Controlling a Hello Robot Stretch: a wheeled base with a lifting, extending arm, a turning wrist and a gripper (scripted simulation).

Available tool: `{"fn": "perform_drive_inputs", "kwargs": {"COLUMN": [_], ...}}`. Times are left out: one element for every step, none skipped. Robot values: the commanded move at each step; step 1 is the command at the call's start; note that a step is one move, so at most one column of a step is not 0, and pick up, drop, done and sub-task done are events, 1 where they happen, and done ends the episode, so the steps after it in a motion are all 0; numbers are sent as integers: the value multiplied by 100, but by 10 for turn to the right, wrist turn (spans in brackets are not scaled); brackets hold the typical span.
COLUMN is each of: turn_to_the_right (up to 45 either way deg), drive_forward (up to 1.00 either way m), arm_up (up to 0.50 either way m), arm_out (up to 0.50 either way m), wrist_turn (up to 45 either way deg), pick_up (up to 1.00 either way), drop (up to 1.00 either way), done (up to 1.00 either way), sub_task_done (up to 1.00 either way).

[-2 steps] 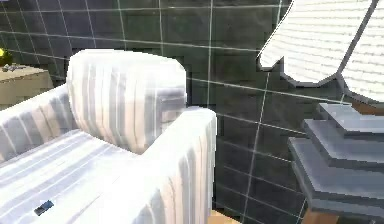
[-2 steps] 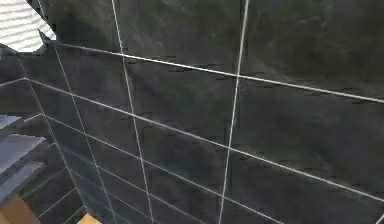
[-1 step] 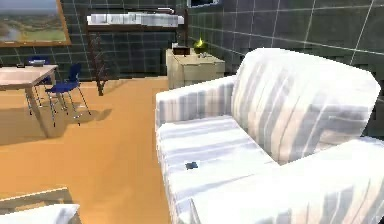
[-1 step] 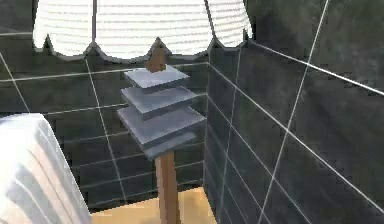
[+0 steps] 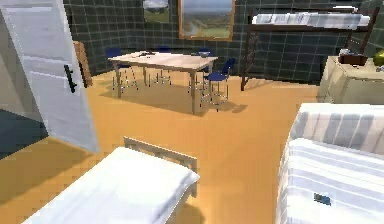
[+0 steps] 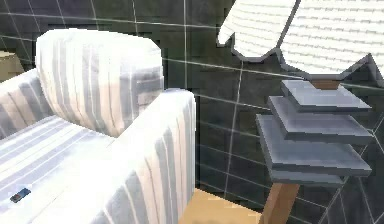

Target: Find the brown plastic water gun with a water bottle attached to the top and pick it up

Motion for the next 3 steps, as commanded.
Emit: {"fn": "perform_drive_inputs", "kwargs": {"turn_to_the_right": [0,240,0], "drive_forward": [30,0,100], "arm_up": [0,0,0], "arm_out": [0,0,0], "wrist_turn": [0,0,0], "pick_up": [0,0,0], "drop": [0,0,0], "done": [0,0,0], "sub_task_done": [0,0,0]}}
